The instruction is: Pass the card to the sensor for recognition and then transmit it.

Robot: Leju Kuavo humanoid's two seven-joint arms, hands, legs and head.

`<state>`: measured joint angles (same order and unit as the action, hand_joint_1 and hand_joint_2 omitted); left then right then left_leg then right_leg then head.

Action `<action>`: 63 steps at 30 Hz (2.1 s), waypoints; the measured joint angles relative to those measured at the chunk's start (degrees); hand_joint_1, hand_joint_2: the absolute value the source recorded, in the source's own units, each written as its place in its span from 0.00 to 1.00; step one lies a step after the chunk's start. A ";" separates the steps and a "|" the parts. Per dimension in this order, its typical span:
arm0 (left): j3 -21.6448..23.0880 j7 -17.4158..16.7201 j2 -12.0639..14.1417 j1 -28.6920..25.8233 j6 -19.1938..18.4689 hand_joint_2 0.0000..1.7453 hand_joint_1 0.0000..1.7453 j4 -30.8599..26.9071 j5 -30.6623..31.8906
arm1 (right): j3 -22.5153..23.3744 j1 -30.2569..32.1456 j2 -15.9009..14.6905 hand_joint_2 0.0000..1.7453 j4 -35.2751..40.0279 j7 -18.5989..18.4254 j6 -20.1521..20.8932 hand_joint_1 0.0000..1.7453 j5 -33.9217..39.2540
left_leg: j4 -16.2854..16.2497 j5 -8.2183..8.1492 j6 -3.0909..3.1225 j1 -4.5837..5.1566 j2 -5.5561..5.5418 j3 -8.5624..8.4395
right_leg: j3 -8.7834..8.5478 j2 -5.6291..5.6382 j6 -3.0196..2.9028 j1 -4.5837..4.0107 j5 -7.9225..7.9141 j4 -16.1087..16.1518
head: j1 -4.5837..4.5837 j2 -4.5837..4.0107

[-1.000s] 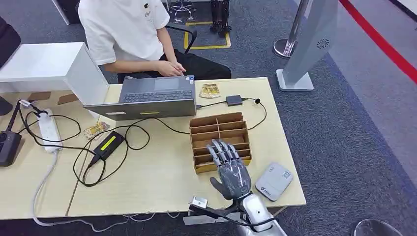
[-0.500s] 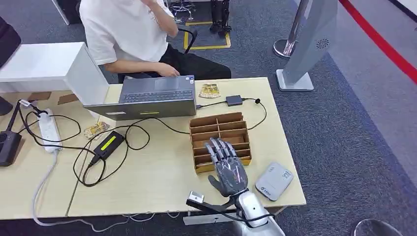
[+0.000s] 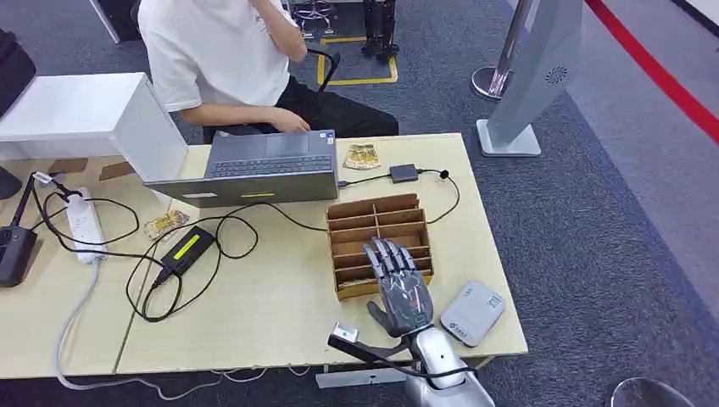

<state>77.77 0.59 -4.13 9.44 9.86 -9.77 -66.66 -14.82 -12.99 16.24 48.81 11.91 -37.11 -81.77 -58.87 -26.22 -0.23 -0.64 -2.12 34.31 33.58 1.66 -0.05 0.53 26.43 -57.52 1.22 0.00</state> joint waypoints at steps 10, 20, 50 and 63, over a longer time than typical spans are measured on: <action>0.37 -0.24 0.00 0.10 -0.09 1.00 0.00 0.00 -0.02 | 1.09 -0.33 0.00 1.00 -0.09 1.49 0.00 0.00 -0.02 | 0.00 0.00 0.00 0.00 0.00 0.00 | 0.00 0.00 0.00 0.00 0.00 0.00 | 0.00 0.00; 0.48 -0.24 0.00 0.12 -0.20 1.00 0.00 0.02 -0.04 | 1.55 -0.34 0.81 1.00 -0.04 3.74 0.00 0.00 -0.11 | 0.00 0.00 0.00 0.00 0.00 0.00 | 0.00 0.00 0.00 0.00 0.00 0.00 | 0.00 0.00; 1.22 -0.07 0.02 0.20 -0.59 1.00 0.00 0.04 -0.20 | -0.81 -0.39 2.84 1.00 -0.74 3.21 0.00 0.00 -1.88 | 0.00 0.00 0.00 0.00 0.00 0.00 | 0.00 0.00 0.00 0.00 0.00 0.00 | 0.00 0.02; 1.33 -0.02 0.02 0.25 -0.63 1.00 0.00 0.09 -0.39 | -1.86 -0.78 2.86 1.00 -1.66 2.49 0.00 0.00 -0.77 | 0.00 0.00 0.00 0.00 0.00 0.01 | 0.00 0.00 0.00 0.00 0.00 0.00 | 0.00 0.00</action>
<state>79.10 0.57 -4.11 9.69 9.22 -9.68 -67.06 -16.68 -13.77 19.10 47.14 14.40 -37.11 -82.53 -58.87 -26.22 -0.23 -0.64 -2.12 34.31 33.58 1.67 -0.05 0.53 26.43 -57.52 1.22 0.00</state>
